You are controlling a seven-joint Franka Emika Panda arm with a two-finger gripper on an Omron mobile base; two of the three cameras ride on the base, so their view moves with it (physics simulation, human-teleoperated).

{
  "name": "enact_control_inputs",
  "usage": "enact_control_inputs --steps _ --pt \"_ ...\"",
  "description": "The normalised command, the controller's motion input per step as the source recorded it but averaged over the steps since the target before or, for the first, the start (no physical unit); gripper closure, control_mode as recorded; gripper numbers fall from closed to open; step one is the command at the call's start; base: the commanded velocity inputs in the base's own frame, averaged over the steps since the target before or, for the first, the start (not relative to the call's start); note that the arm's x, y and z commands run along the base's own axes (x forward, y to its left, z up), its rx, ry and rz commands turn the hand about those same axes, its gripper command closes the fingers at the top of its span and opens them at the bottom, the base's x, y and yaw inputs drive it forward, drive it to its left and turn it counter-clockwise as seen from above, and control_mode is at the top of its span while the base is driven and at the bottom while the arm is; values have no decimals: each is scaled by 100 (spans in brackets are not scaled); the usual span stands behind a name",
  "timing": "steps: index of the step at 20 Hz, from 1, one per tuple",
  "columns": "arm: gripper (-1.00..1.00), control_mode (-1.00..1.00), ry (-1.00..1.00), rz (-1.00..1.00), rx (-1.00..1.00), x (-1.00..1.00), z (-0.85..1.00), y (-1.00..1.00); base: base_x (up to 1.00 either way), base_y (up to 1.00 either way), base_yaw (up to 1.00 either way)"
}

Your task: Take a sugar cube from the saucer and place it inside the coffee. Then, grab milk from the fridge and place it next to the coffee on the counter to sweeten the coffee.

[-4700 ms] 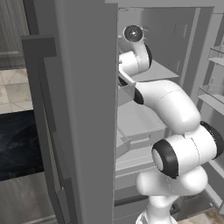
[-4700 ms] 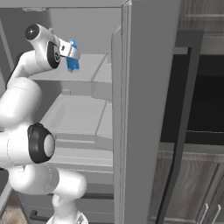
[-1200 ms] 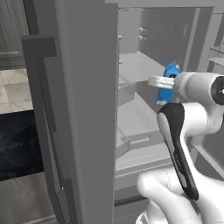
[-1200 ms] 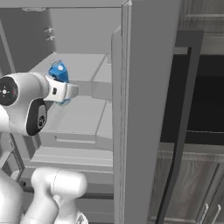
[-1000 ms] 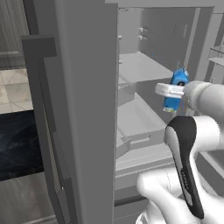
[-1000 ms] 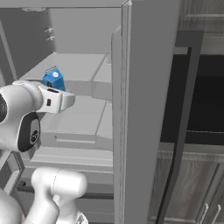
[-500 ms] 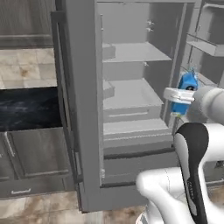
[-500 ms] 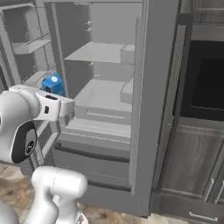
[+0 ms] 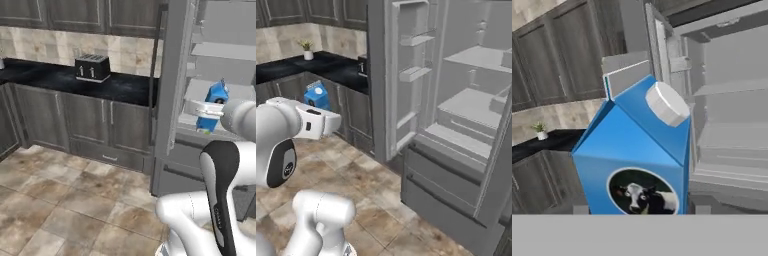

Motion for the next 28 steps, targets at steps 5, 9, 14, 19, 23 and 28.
enact_control_inputs --steps 5,9,14,19,23,28 --pt "100 100 0 0 0 0 0 0 -42 73 90" --pt "100 100 0 0 0 0 0 0 3 62 87" --pt "100 100 0 0 0 0 0 0 94 40 66" --pt "100 100 0 0 0 0 0 0 100 49 59" --pt "100 100 0 0 0 0 0 0 100 50 59" --pt "100 100 0 0 0 0 0 0 100 45 58"
